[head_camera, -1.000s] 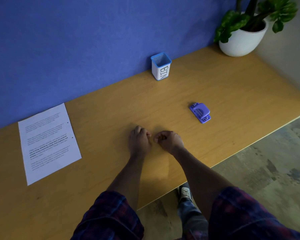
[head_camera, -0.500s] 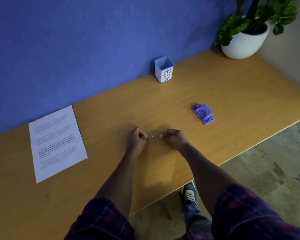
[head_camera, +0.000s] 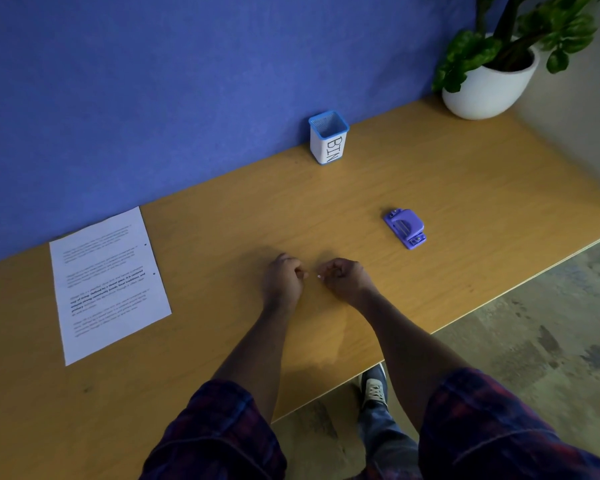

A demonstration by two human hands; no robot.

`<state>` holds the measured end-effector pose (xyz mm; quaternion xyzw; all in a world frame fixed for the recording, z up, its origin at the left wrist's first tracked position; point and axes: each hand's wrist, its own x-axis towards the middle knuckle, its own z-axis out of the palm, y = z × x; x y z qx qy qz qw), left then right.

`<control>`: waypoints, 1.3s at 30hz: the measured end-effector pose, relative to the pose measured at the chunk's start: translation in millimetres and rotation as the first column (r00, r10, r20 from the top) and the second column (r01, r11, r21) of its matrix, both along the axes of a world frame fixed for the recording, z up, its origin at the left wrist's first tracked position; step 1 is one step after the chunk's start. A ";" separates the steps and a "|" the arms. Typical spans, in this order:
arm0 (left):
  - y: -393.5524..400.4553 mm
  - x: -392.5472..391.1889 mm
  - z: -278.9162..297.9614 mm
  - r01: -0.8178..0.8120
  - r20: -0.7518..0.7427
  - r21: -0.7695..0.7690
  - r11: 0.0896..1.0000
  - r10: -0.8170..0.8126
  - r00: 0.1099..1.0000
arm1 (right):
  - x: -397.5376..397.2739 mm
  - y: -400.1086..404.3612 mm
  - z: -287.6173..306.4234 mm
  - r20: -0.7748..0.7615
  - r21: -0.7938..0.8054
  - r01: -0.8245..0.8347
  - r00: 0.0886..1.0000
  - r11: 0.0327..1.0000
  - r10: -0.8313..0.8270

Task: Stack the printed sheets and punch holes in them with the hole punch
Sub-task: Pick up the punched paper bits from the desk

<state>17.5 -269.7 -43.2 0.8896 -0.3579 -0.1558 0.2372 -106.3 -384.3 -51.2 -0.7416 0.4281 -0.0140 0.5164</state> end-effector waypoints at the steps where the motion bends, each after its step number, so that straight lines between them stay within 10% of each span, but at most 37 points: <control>1: -1.3 -0.8 1.2 0.008 0.027 0.018 1.000 -0.008 1.000 | 0.2 0.4 -0.8 -0.009 -0.025 -0.005 1.000 1.000 0.004; 15: -4.2 -8.2 -8.5 0.138 0.262 0.342 0.929 -0.236 0.936 | 3.5 0.8 0.9 -0.086 -0.131 -0.102 0.992 0.986 0.091; 27: 12.5 7.2 -1.5 0.054 -0.108 -0.076 0.996 -0.062 0.992 | -0.8 -3.5 -4.2 0.021 0.022 -0.017 1.000 1.000 0.016; 39: 3.3 -1.7 10.8 0.220 0.212 0.223 0.950 -0.267 0.940 | -3.9 -5.9 -2.5 0.069 0.050 -0.025 0.997 0.998 0.022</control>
